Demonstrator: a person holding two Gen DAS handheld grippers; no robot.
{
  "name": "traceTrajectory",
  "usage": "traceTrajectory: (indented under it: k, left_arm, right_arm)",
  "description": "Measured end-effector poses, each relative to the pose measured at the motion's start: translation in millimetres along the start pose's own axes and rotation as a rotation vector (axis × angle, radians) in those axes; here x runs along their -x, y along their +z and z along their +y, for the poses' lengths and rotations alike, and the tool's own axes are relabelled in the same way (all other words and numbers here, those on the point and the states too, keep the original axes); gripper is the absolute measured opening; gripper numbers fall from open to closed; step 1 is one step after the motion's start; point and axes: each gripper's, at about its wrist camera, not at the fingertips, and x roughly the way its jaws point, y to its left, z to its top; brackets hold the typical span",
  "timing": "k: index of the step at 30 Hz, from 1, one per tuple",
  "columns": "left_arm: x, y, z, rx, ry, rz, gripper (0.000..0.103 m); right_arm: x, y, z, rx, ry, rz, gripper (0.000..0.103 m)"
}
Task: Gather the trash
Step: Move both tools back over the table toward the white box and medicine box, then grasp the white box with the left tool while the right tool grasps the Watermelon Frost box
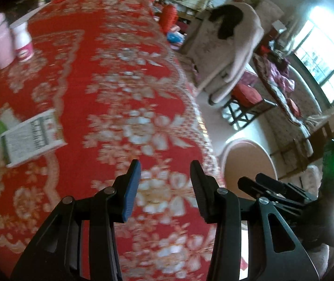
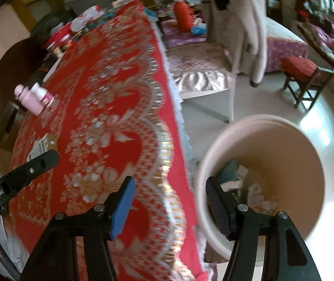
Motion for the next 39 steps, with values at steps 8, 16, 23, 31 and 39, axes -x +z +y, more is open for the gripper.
traceTrajectory:
  k: [8,16,23,31,39]
  left_arm:
    - [26,-2,77,0.081,0.082,-0.014,0.042]
    - [53,10,182,0.221,0.221,-0.058,0.042]
    - [37,35,217,0.193,0.252,-0.034,0.041]
    - [0,31,194,0.037,0.219,0.102,0.041]
    - [-4,3,157,0.016,0.05,0.18,0.041]
  right_arm:
    - [-22,6,62,0.094,0.066,0.032,0.06]
    - [-49,4,123,0.174,0.126,0.086,0.06]
    - [-70,10,160,0.199,0.133,0.111,0.06]
    - [-72,19,154,0.155,0.107,0.101,0.061]
    - [-75,24,142,0.089,0.111,0.104,0.062]
